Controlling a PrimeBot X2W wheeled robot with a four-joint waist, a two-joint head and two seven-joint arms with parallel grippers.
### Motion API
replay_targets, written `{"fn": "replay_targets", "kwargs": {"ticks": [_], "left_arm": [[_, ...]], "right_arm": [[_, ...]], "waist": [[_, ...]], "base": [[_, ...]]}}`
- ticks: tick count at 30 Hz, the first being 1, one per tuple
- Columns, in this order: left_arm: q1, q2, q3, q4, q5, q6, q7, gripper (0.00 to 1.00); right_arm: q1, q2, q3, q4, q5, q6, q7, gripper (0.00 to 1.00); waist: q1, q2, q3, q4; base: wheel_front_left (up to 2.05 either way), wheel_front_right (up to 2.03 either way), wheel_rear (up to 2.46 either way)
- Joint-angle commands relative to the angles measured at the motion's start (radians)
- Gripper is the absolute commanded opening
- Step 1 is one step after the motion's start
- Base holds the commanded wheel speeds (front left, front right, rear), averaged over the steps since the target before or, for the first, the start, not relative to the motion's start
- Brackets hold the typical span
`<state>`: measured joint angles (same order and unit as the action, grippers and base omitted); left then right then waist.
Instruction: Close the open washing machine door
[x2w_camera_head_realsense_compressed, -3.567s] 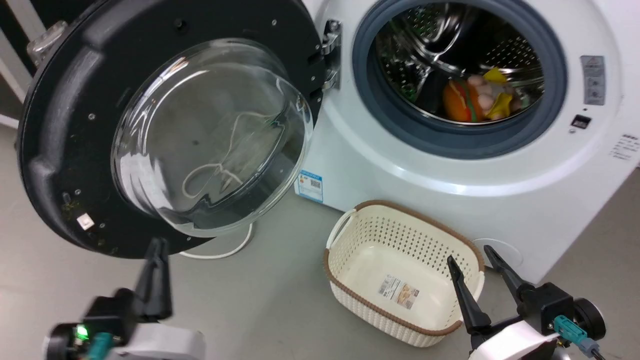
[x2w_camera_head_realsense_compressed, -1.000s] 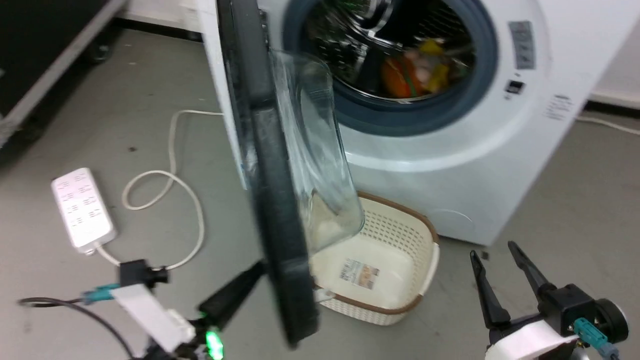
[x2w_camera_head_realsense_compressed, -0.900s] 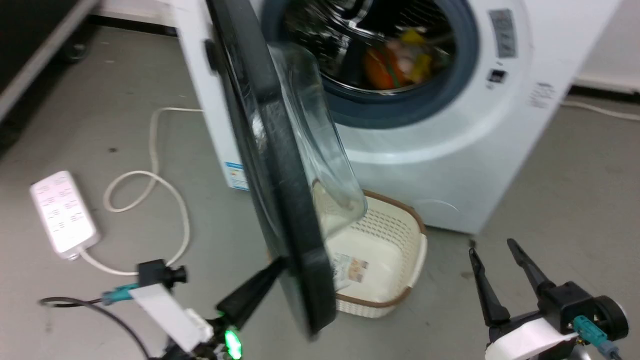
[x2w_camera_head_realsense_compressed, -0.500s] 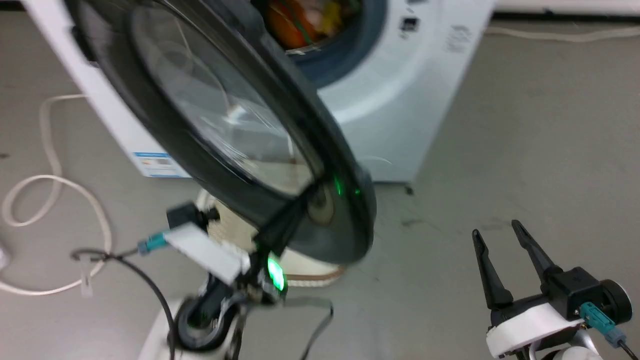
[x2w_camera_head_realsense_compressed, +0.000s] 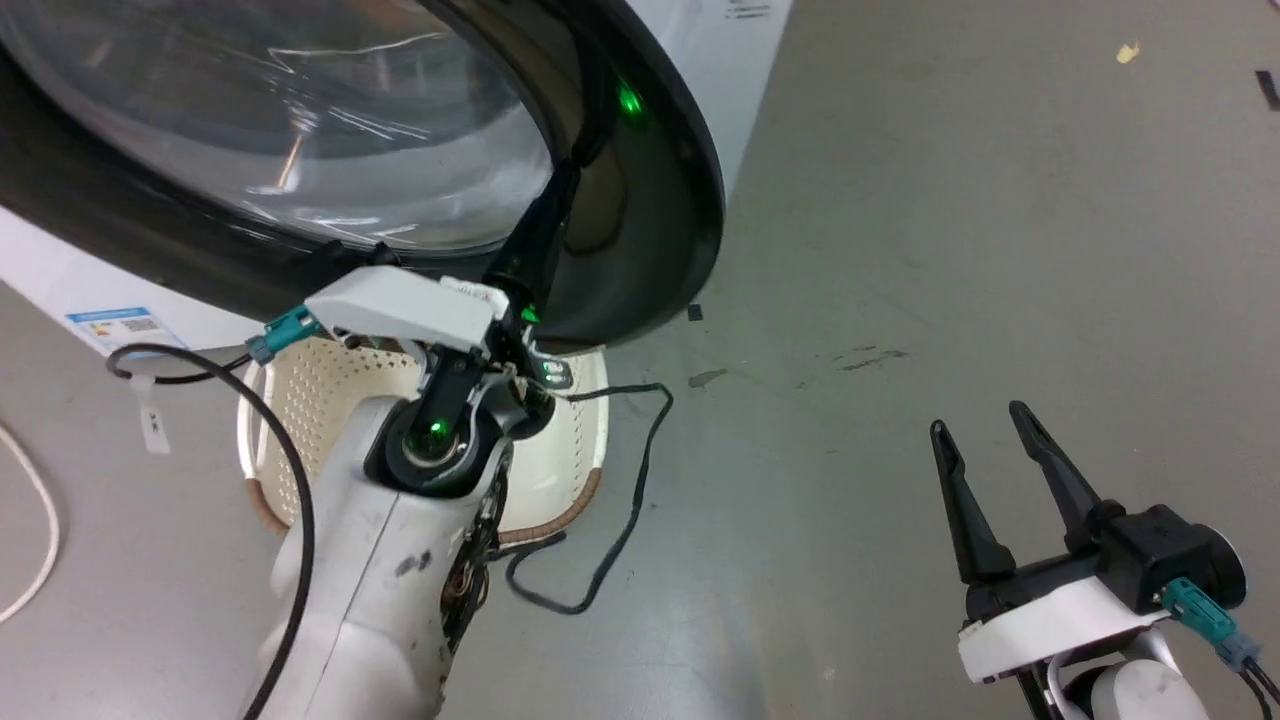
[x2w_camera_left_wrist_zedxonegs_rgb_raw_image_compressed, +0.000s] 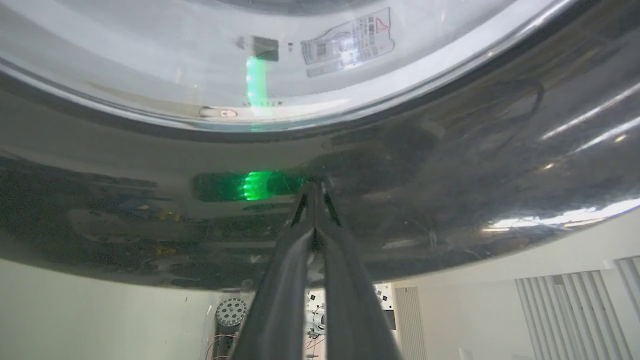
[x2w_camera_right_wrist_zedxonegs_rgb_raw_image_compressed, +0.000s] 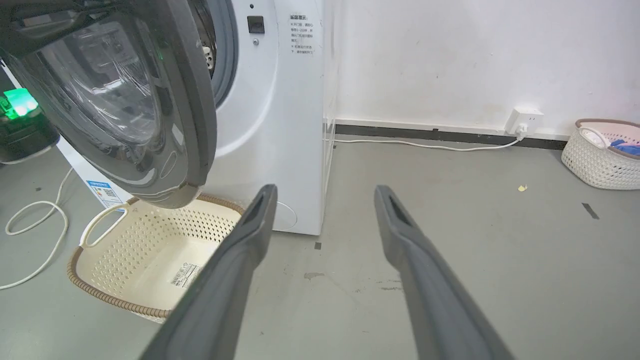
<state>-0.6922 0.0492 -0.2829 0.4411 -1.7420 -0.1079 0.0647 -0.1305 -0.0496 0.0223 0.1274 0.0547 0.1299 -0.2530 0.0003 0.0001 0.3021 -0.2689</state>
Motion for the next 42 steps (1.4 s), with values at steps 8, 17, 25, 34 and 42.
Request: {"fn": "replay_targets", "kwargs": {"ticks": [8, 17, 25, 34, 42], "left_arm": [[0.043, 0.003, -0.052, 0.028, 0.004, -0.022, -0.007, 0.0], [0.355, 0.16, -0.12, -0.263, 0.285, -0.023, -0.135, 1.0], [0.48, 0.313, -0.124, -0.282, 0.695, -0.003, -0.32, 1.0], [0.644, 0.295, 0.02, -0.408, 1.287, 0.149, -0.326, 1.0], [0.757, 0.257, 0.059, -0.458, 1.506, 0.193, -0.326, 1.0]], "right_arm": [[0.013, -0.001, -0.017, -0.001, -0.01, 0.001, -0.008, 1.0], [0.091, -0.001, -0.016, -0.058, 0.034, 0.001, -0.009, 1.0], [0.161, -0.001, -0.029, -0.067, 0.002, 0.001, -0.008, 1.0], [0.196, -0.001, -0.027, -0.059, 0.011, 0.001, -0.004, 1.0], [0.228, -0.001, -0.022, -0.043, 0.016, 0.001, -0.004, 1.0]], "waist": [[-0.0003, -0.0001, -0.082, 0.065], [-0.0003, -0.0001, -0.201, 0.191], [-0.0003, -0.0001, -0.278, 0.312], [-0.0003, -0.0001, -0.319, 0.348], [-0.0003, -0.0001, -0.327, 0.365]], "base": [[0.0, 0.0, 0.0], [0.0, 0.0, 0.0], [0.0, 0.0, 0.0], [0.0, 0.0, 0.0], [0.0, 0.0, 0.0]]}}
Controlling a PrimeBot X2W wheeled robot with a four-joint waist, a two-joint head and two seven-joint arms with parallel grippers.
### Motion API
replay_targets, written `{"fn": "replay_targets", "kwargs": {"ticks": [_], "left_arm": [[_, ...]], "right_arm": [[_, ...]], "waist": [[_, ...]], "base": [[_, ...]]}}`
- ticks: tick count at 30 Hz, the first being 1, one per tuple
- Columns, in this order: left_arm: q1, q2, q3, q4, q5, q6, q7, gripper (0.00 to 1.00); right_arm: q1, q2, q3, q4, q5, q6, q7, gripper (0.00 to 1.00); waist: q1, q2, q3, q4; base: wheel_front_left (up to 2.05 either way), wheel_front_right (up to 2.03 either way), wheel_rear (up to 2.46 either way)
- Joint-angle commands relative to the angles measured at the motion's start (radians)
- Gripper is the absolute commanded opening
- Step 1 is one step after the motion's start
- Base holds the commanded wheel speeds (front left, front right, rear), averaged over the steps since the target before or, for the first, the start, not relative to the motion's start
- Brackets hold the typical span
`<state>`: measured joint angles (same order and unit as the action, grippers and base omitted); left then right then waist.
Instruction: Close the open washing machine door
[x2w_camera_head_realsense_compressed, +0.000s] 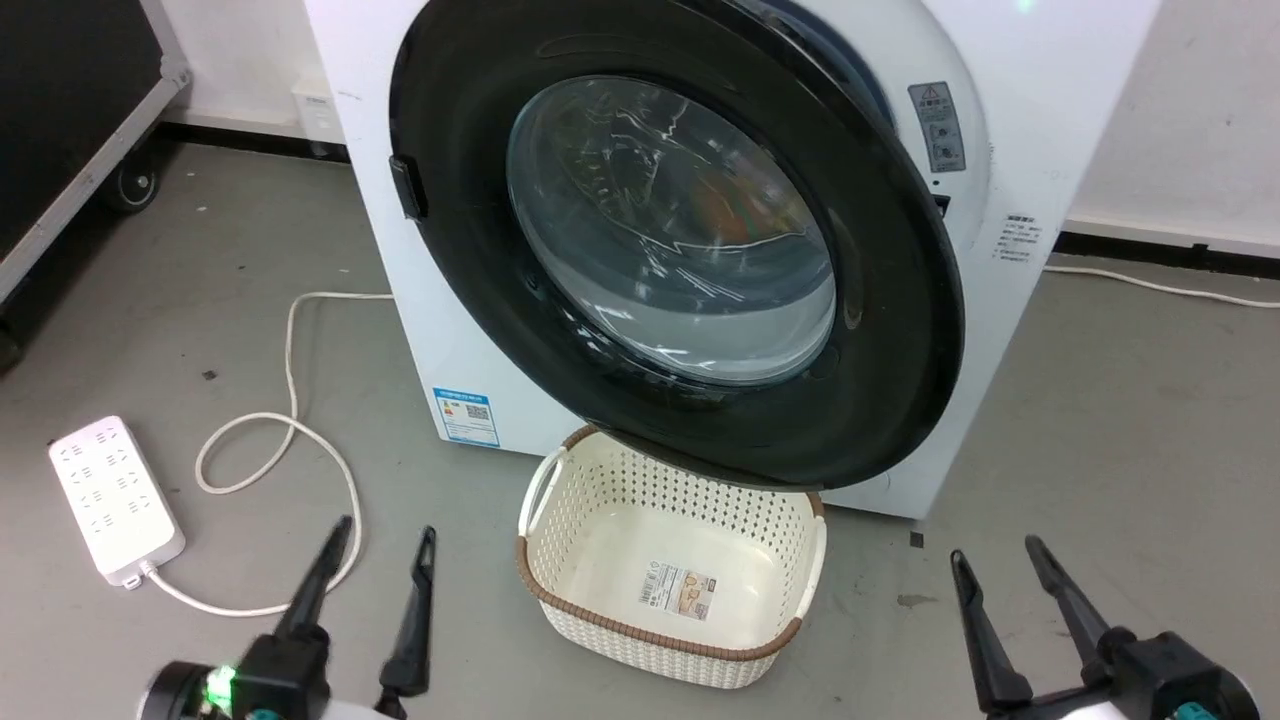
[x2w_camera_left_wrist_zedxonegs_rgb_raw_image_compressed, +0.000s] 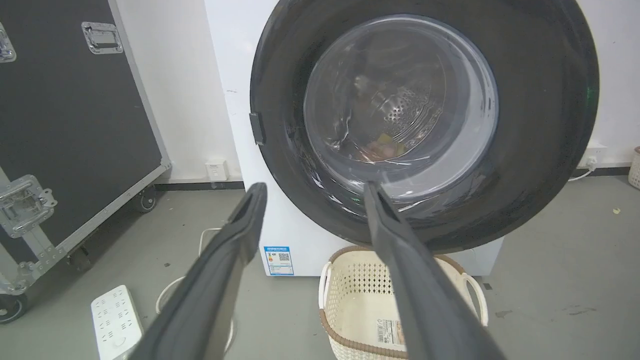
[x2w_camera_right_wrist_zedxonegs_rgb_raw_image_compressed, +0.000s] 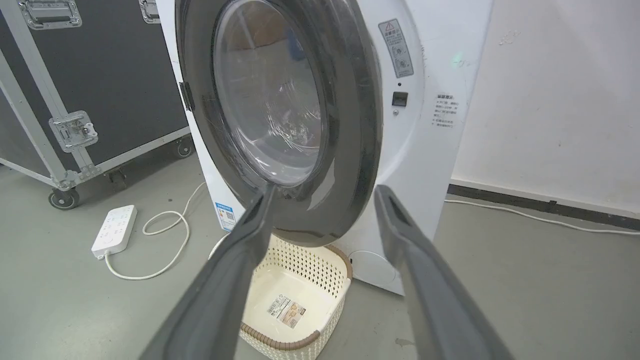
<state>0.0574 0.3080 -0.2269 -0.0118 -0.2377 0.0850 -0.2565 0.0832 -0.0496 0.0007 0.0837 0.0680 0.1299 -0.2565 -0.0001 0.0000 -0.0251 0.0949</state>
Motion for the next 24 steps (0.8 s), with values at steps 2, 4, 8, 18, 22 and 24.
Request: {"fn": "replay_targets", "kwargs": {"ticks": [2, 4, 8, 18, 22, 24], "left_arm": [[0.022, -0.005, -0.001, -0.003, 0.034, -0.005, -0.005, 1.0], [0.032, -0.016, -0.001, -0.003, 0.052, -0.009, -0.005, 1.0], [0.037, -0.033, 0.003, -0.005, 0.073, -0.024, -0.005, 1.0], [-0.06, -0.077, 0.002, -0.028, 0.137, -0.063, -0.005, 1.0], [-0.092, -0.094, 0.004, -0.033, 0.149, -0.073, -0.005, 1.0], [-0.107, -0.101, 0.006, -0.035, 0.154, -0.077, -0.005, 1.0]], "right_arm": [[0.019, -0.001, 0.008, 0.007, -0.001, 0.001, 0.002, 1.0], [0.022, -0.001, 0.02, 0.01, 0.007, 0.001, 0.01, 0.45], [0.003, -0.001, 0.039, -0.001, -0.01, 0.001, 0.02, 0.0], [-0.308, -0.153, 0.185, 0.018, -0.02, 0.001, 0.126, 0.0], [-0.442, -0.232, 0.206, 0.079, 0.035, 0.001, 0.161, 0.0], [-0.502, -0.266, 0.212, 0.111, 0.062, 0.001, 0.175, 0.0]], "waist": [[0.0001, 0.0, 0.001, 0.006], [0.0001, 0.0, 0.004, 0.011], [0.0001, 0.0, 0.024, 0.026], [0.0001, 0.0, 0.222, 0.08], [0.0001, 0.0, 0.277, 0.095], [0.0001, 0.0, 0.3, 0.101]], "base": [[0.0, 0.0, 0.0], [0.0, 0.0, 0.0], [0.0, 0.0, 0.0], [0.0, 0.0, 0.0], [0.0, 0.0, 0.0], [0.0, 0.0, 0.0]]}}
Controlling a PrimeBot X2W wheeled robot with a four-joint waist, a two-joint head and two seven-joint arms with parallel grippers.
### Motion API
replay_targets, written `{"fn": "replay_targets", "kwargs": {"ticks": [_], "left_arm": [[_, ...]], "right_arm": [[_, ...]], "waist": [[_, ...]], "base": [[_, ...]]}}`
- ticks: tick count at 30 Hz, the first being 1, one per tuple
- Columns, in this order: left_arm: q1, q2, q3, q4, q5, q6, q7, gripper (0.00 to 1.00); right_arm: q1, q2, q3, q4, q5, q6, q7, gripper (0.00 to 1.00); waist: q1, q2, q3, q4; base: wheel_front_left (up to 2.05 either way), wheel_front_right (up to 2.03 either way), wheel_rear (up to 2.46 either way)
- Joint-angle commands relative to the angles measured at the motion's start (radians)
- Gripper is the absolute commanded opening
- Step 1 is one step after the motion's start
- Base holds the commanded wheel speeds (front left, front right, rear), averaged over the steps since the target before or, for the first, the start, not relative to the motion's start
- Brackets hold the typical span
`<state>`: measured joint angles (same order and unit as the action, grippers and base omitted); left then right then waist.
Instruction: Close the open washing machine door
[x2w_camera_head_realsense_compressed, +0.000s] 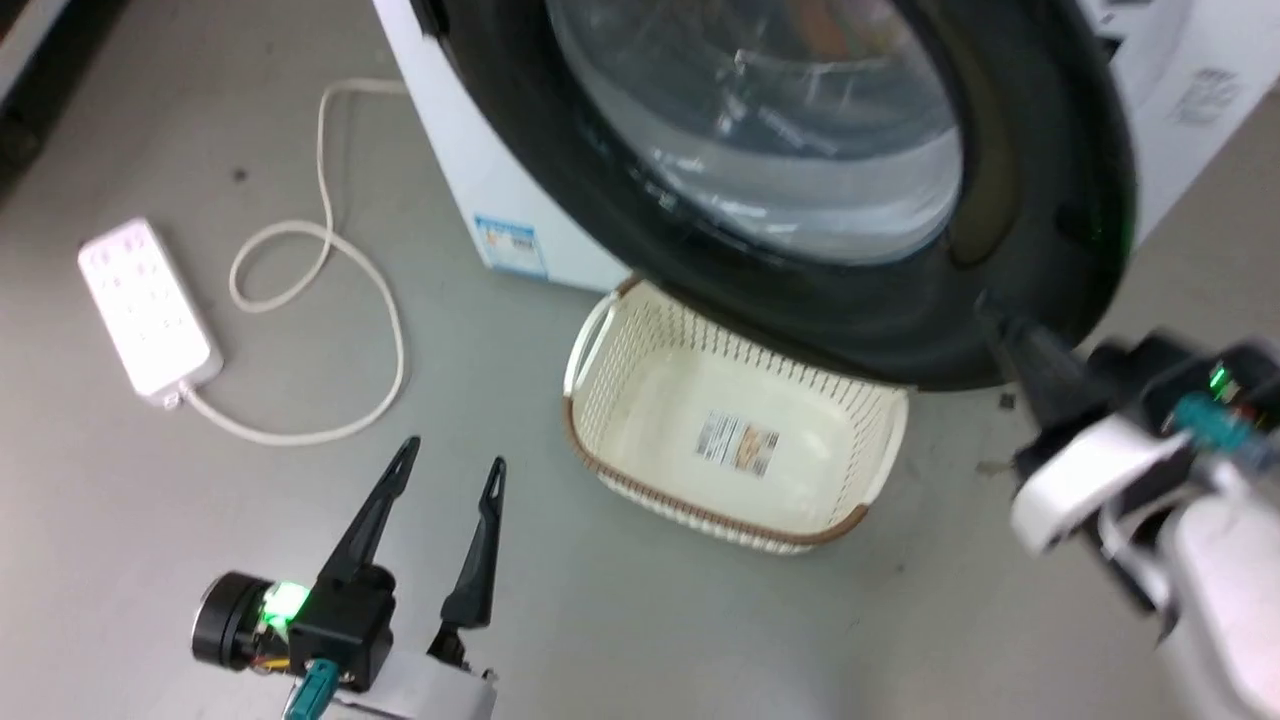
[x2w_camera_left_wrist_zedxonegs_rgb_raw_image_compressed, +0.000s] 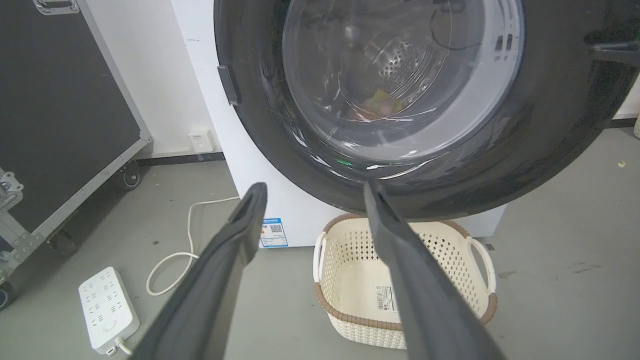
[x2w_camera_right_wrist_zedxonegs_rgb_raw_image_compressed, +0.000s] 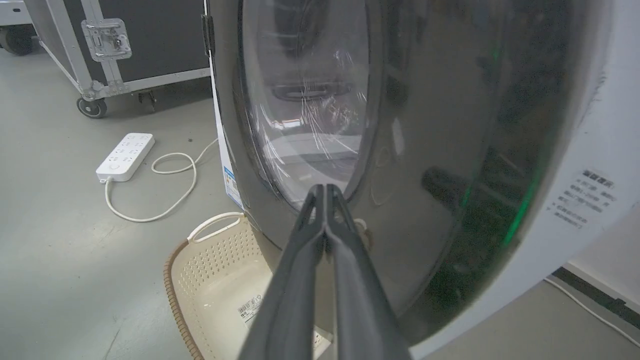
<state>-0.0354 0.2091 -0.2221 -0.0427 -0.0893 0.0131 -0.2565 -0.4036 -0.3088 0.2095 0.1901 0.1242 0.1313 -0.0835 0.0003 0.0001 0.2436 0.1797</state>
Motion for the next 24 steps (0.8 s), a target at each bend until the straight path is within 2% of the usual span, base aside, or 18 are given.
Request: {"fn": "replay_targets", "kwargs": {"ticks": [1, 5, 8, 18, 24], "left_arm": [[-0.022, -0.006, 0.002, -0.004, 0.008, -0.007, -0.005, 1.0], [-0.052, -0.021, 0.003, -0.004, 0.016, -0.017, -0.005, 1.0], [-0.069, -0.025, -0.001, -0.002, 0.033, -0.024, -0.005, 1.0], [-0.105, -0.051, 0.004, -0.009, 0.039, -0.034, -0.005, 1.0], [-0.113, -0.065, 0.004, 0.0, 0.043, -0.043, -0.005, 1.0]], "right_arm": [[-0.044, -0.023, 0.006, 0.021, 0.018, -0.001, 0.006, 0.0], [-0.154, -0.082, 0.013, 0.09, 0.037, -0.001, 0.017, 0.0], [-0.232, -0.099, -0.003, 0.149, 0.051, -0.001, 0.029, 0.0], [-0.451, -0.101, -0.087, 0.337, 0.069, -0.001, 0.085, 0.0], [-0.55, -0.069, -0.151, 0.438, 0.055, -0.001, 0.096, 0.0]], "waist": [[-0.0003, -0.0001, 0.041, 0.02], [-0.0003, -0.0001, 0.079, 0.032], [-0.0003, -0.0001, 0.103, 0.04], [-0.0003, -0.0001, 0.168, 0.059], [-0.0003, -0.0001, 0.182, 0.058]], "base": [[0.0, 0.0, 0.0], [0.0, 0.0, 0.0], [0.0, 0.0, 0.0], [0.0, 0.0, 0.0], [0.0, 0.0, 0.0]]}}
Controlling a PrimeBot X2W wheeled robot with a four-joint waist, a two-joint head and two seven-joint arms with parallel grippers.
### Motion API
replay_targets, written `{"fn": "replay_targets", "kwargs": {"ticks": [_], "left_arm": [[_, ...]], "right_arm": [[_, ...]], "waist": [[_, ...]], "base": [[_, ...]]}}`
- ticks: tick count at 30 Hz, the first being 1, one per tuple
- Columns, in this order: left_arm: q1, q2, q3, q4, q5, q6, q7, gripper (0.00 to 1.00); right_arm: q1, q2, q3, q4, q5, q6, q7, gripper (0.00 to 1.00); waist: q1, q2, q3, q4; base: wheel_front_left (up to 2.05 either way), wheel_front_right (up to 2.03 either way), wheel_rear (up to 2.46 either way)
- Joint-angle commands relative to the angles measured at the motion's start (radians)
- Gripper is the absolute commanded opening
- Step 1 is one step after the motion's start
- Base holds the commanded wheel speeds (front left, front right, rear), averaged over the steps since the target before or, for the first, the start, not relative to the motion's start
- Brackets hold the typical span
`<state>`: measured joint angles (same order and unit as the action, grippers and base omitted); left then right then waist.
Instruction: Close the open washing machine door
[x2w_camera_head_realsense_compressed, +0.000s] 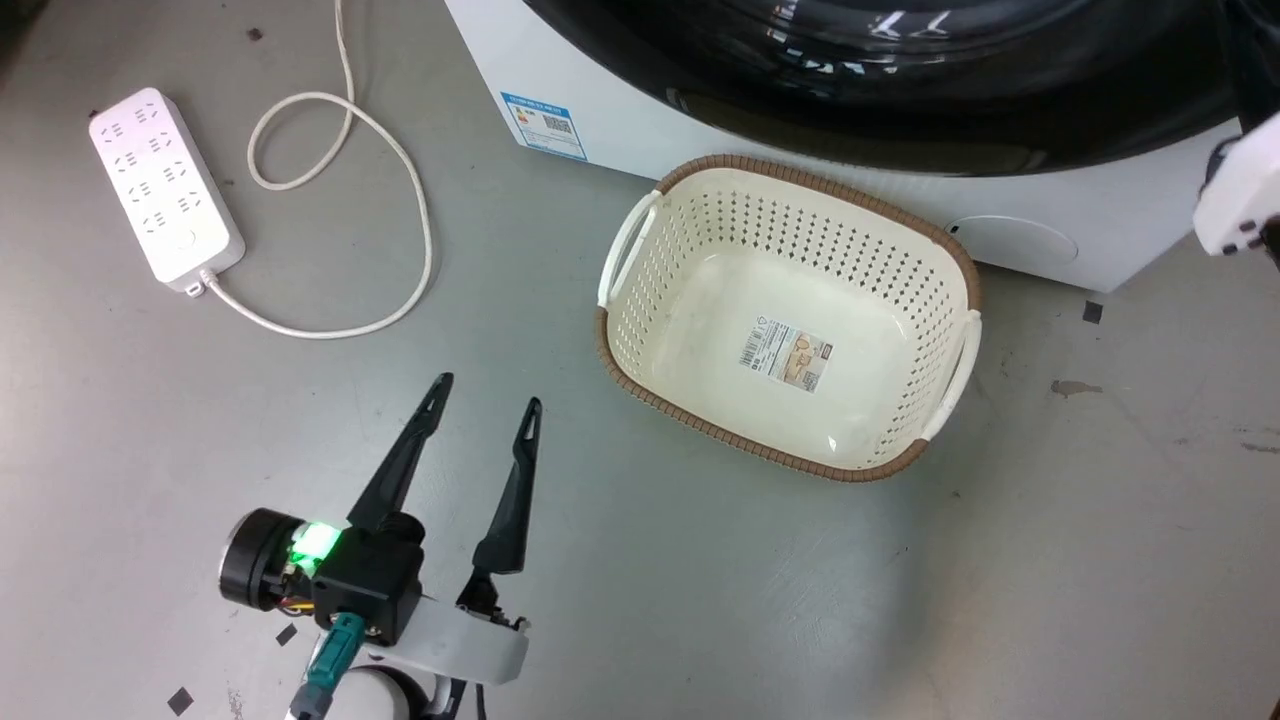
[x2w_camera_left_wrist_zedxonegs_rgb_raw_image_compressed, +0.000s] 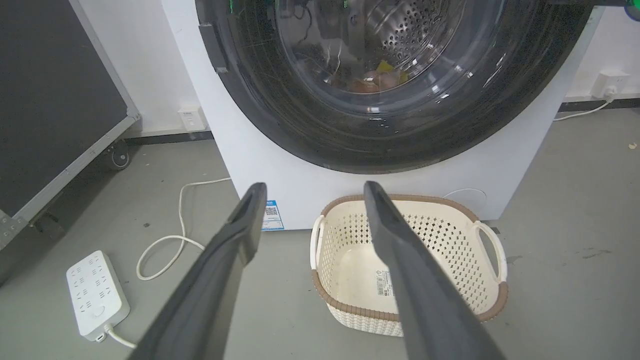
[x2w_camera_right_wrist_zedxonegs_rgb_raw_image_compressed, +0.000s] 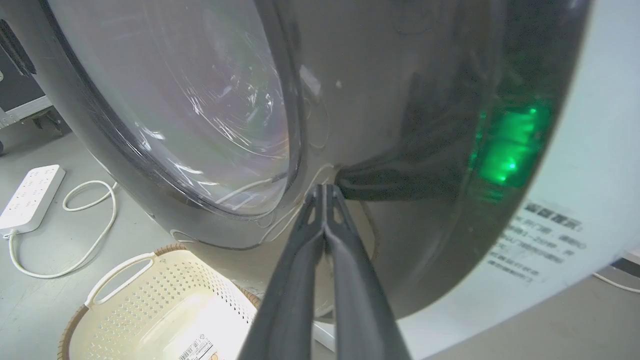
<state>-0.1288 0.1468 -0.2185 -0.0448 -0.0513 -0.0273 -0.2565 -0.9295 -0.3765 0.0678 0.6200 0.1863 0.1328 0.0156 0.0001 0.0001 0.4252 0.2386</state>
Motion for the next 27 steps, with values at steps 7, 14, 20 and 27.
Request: {"fn": "replay_targets", "kwargs": {"ticks": [7, 14, 20, 27], "left_arm": [[-0.021, -0.008, 0.01, 0.019, 0.007, -0.01, -0.005, 1.0], [-0.001, -0.005, 0.029, 0.04, 0.005, -0.017, -0.005, 1.0], [0.027, -0.008, 0.046, 0.058, -0.019, -0.029, -0.005, 1.0], [0.057, 0.003, 0.061, 0.127, -0.022, -0.033, -0.005, 1.0]], "right_arm": [[-0.053, 0.022, -0.019, 0.088, -0.039, -0.002, -0.046, 0.0], [0.052, 0.06, -0.011, 0.111, -0.017, -0.002, -0.149, 1.0], [0.197, 0.102, -0.041, 0.063, -0.006, -0.002, -0.206, 1.0], [0.469, 0.181, -0.111, -0.139, -0.048, -0.002, -0.238, 1.0]], "waist": [[-0.0001, -0.0001, -0.022, -0.011], [-0.0001, -0.0001, -0.134, -0.042], [-0.0001, -0.0001, -0.236, -0.083], [-0.0001, -0.0001, -0.361, -0.137]], "base": [[0.0, 0.0, 0.0], [0.0, 0.0, 0.0], [0.0, 0.0, 0.0], [0.0, 0.0, 0.0]]}}
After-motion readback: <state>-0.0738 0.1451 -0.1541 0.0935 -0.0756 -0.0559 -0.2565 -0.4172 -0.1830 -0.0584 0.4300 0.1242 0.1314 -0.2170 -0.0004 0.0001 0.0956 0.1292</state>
